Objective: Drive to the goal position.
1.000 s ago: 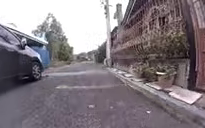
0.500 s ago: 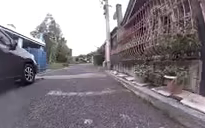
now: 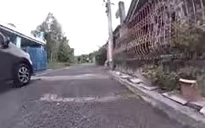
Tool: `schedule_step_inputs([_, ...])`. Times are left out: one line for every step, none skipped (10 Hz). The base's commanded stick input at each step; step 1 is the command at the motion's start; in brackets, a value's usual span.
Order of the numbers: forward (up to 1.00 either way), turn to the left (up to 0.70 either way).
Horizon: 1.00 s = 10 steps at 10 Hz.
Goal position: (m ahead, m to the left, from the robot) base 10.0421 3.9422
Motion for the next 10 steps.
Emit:
schedule_step_inputs([0.7,0.0])
schedule_step_inputs([0.7,0.0])
schedule_step_inputs([0.7,0.0])
schedule_step_inputs([0.7,0.0])
schedule_step_inputs([0.7,0.0])
schedule_step_inputs([0.7,0.0])
schedule_step_inputs([0.7,0.07])
schedule_step_inputs([0.7,0.28])
schedule_step_inputs([0.7,0.35])
schedule_step_inputs([0.7,0.35])
